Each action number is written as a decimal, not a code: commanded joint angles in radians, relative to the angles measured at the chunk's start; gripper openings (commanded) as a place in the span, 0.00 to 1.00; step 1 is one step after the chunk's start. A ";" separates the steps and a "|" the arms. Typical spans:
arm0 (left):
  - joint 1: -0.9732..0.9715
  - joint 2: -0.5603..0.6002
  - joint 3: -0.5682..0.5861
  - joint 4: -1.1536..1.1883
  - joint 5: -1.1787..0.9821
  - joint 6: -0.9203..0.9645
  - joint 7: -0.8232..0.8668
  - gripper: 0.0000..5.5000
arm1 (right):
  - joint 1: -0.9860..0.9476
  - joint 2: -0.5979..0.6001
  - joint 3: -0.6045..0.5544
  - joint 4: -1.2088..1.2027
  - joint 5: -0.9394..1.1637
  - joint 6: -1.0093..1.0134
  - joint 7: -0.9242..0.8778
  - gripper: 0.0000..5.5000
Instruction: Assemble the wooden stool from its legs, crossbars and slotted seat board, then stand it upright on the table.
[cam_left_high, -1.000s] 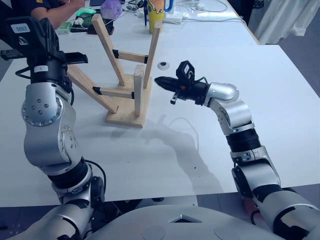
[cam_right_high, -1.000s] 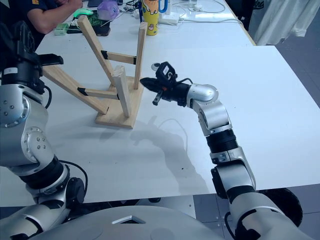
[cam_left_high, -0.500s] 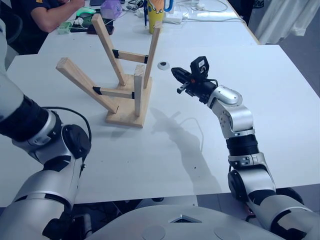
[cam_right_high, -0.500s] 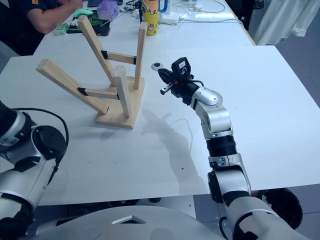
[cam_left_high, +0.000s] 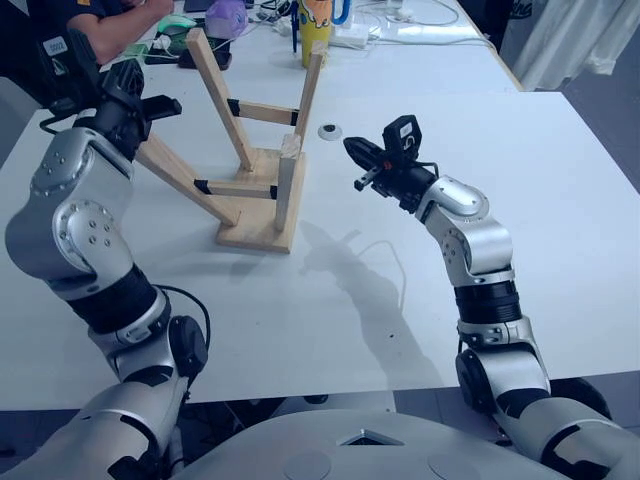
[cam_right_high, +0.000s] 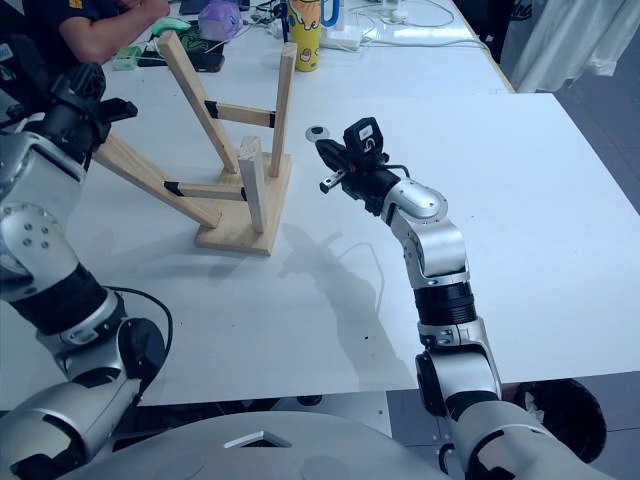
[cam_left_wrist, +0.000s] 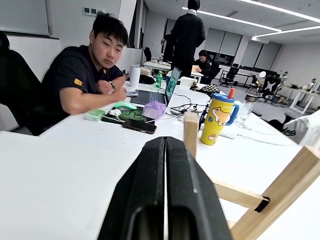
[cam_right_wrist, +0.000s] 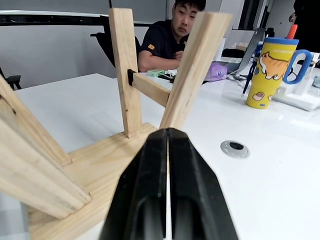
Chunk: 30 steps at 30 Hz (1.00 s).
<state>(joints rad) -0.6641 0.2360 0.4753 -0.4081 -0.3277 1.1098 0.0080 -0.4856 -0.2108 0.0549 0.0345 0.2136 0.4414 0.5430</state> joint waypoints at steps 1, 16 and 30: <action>-0.150 0.091 0.046 -0.005 -0.029 0.033 0.008 0.01 | 0.021 -0.001 -0.002 -0.020 0.004 0.016 -0.019 0.00; 0.189 0.013 -0.073 -0.028 -0.056 0.166 -0.010 0.01 | 0.035 -0.004 -0.003 -0.059 0.015 0.045 -0.030 0.00; 0.027 0.130 -0.046 0.001 -0.054 -0.039 -0.034 0.01 | 0.026 -0.002 -0.009 -0.049 0.012 0.043 -0.036 0.00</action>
<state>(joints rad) -0.5954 0.3274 0.4101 -0.4122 -0.3756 1.0594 -0.0228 -0.4528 -0.2122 0.0529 -0.0061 0.2148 0.4802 0.5163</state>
